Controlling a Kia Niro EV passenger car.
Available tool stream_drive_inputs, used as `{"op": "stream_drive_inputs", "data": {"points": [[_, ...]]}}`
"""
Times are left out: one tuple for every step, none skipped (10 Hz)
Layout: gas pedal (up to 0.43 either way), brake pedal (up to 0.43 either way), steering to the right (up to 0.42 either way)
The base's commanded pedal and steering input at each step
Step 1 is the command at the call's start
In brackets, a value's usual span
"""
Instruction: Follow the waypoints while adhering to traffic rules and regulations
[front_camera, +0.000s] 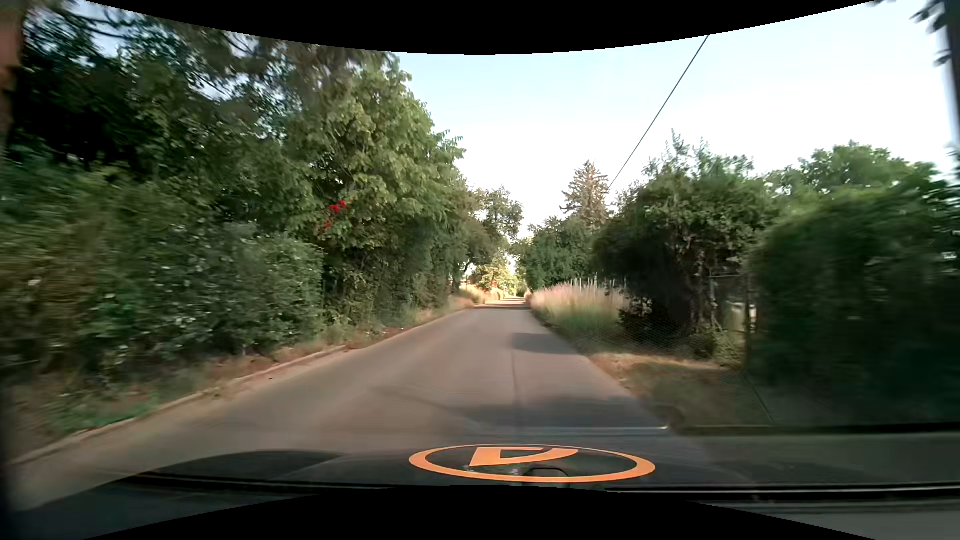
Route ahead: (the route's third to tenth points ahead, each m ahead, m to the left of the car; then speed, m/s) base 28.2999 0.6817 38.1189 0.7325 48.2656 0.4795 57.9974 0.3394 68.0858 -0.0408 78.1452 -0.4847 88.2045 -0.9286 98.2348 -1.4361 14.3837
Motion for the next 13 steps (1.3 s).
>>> {"op": "stream_drive_inputs", "data": {"points": [[0.197,0.0,0.0],[0.197,0.0,0.0],[0.197,0.0,0.0],[0.197,0.0,0.0],[0.197,0.0,0.0],[0.197,0.0,0.0],[0.197,0.0,0.0],[0.197,0.0,0.0],[0.197,0.0,0.0],[0.197,0.0,0.0],[0.197,0.0,0.0],[0.197,0.0,0.001],[0.197,0.0,0.003]]}}
